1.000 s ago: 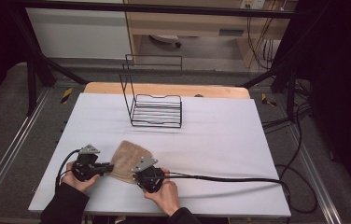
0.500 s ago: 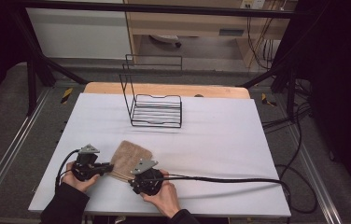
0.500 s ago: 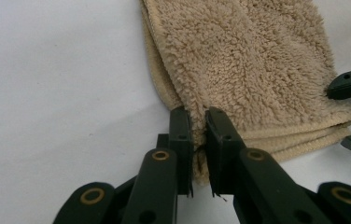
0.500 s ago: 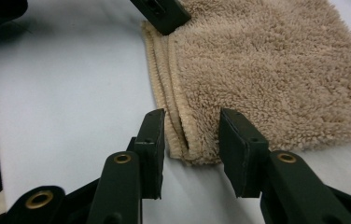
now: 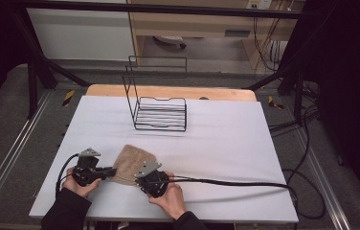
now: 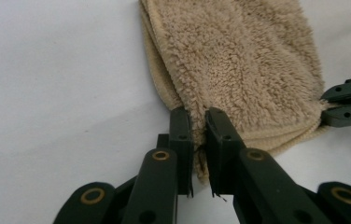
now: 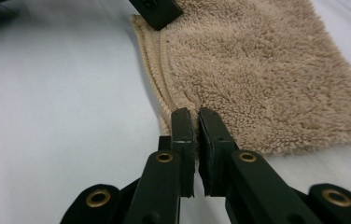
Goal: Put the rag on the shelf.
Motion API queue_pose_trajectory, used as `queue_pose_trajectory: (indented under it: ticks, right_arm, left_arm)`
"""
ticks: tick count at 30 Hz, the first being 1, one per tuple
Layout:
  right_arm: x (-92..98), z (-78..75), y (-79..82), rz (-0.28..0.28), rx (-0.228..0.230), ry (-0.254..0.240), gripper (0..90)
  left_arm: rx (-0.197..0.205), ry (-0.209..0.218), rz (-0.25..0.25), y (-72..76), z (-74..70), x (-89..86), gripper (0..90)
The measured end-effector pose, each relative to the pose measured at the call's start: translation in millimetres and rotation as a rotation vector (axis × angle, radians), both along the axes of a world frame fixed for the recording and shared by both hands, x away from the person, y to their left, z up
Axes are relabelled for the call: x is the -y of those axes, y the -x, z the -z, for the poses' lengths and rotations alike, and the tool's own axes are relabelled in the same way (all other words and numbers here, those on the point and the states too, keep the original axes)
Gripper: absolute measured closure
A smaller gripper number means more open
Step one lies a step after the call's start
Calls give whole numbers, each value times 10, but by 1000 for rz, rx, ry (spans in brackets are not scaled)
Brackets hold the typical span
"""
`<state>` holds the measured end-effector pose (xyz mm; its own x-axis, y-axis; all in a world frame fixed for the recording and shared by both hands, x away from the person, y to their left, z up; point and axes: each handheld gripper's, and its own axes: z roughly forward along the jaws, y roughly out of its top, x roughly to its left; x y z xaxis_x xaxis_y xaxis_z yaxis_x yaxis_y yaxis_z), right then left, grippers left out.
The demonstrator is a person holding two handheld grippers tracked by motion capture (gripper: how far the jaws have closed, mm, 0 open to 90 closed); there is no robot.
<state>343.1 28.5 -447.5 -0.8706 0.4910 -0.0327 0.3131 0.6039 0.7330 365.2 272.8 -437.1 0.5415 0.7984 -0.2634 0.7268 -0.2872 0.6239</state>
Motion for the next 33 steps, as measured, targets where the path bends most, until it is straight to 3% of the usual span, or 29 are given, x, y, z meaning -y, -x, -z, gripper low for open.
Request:
queue_pose_trajectory:
  ticks: [9, 16, 21, 24, 27, 30, 33]
  right_arm:
    - [344, -232, -43, -29, -39, 8, 856]
    - [708, -258, -89, -61, -78, -1, 844]
    - [863, -197, -73, -29, -87, -35, 772]
    - [911, -183, -30, 14, -78, -74, 649]
    - [969, -205, -20, 101, -83, -132, 572]
    - [939, -147, -23, 212, -119, -162, 536]
    - [904, -96, -8, 242, -142, -181, 528]
  left_arm:
    - [33, 4, 51, 224, -158, 309, 816]
    - [36, 36, 81, 413, -147, 622, 812]
    - [66, -15, 71, 498, -94, 777, 810]
    - [76, -44, 64, 511, -72, 758, 808]
    - [78, -66, 65, 522, -44, 736, 800]
    - [85, -93, 67, 544, -22, 743, 789]
    - [84, -99, 67, 558, -11, 730, 785]
